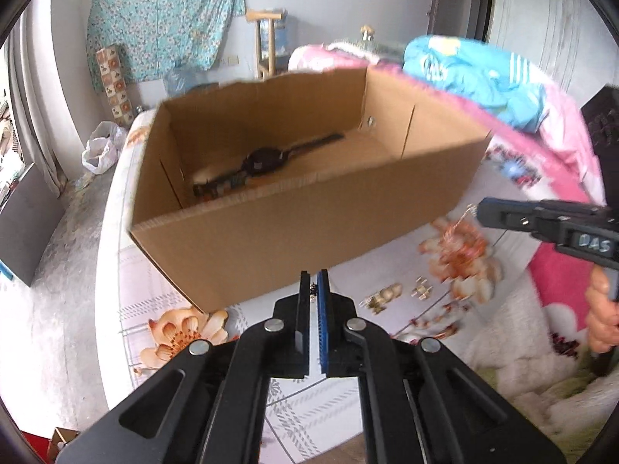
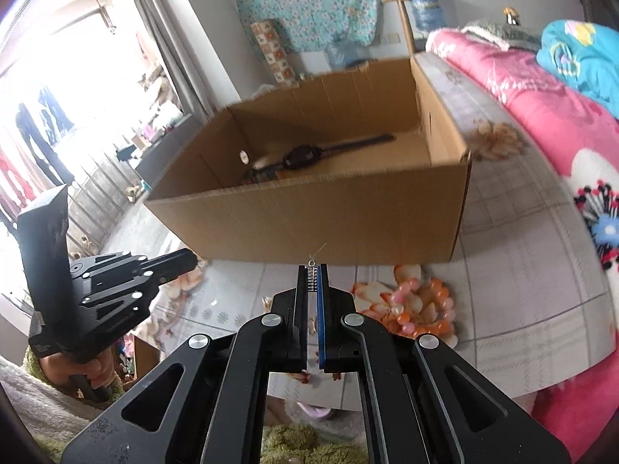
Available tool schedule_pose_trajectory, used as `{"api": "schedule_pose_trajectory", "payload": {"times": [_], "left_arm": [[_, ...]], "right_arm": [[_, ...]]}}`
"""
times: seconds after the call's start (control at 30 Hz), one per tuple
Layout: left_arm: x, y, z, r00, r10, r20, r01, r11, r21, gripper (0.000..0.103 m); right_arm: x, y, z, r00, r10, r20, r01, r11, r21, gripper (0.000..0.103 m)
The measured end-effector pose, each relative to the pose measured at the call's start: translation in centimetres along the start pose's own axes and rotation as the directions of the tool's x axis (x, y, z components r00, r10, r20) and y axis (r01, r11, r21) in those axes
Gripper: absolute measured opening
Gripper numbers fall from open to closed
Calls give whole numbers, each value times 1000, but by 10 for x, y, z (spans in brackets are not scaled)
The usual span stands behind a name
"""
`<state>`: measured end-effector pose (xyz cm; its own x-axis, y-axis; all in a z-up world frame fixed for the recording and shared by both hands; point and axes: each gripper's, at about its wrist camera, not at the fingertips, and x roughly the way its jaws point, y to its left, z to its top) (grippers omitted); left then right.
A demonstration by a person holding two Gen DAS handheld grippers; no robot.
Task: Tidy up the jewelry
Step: 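Lift the gold chain with the right gripper toward the box, then lower the chain into the box and open the right gripper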
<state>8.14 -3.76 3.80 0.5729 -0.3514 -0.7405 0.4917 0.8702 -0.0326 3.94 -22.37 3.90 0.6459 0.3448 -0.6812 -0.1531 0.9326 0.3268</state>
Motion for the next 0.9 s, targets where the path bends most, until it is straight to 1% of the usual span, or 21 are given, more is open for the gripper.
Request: {"api": "schedule_pose_trajectory", "payload": {"times": [0.17,0.27,0.37,0.47,0.5,0.53,0.63,0.7,0.73,0.8,0.83,0.9], "left_arm": [[-40,8,17,994,-58,94,61,998,-26,3],[-63,11,31,982,-100,158,104,994,-17,3],[-71,14,47,972,-131,197,136,991,-8,3],[-73,23,67,958,-194,209,202,979,-17,3],[-69,28,77,951,-231,205,242,970,-29,3],[-64,30,84,948,-251,195,263,964,-38,3],[-45,36,103,941,-291,172,305,951,-58,3],[-19,45,117,935,-335,116,347,931,-111,3],[-3,50,124,929,-363,78,371,917,-149,3],[22,56,133,925,-380,20,377,906,-191,3],[34,58,136,925,-380,-10,370,906,-205,3],[57,60,139,920,-388,-62,364,902,-232,3]], "right_arm": [[-24,0,17,996,67,63,-66,998,-14,2],[-35,2,34,989,106,101,-103,994,-38,2],[-44,6,57,981,133,141,-123,989,-79,2],[-46,9,83,972,178,156,-161,980,-113,2],[-45,10,89,972,182,152,-164,979,-120,2],[-43,10,97,972,187,144,-169,977,-129,2],[-24,10,123,971,222,89,-207,966,-153,2],[-9,7,134,973,225,47,-216,965,-152,2],[7,4,141,976,218,1,-215,966,-145,2],[27,-1,146,976,208,-67,-215,969,-123,2],[44,-6,150,973,197,-122,-210,973,-100,2],[67,-13,152,962,190,-195,-205,977,-61,2]]}}
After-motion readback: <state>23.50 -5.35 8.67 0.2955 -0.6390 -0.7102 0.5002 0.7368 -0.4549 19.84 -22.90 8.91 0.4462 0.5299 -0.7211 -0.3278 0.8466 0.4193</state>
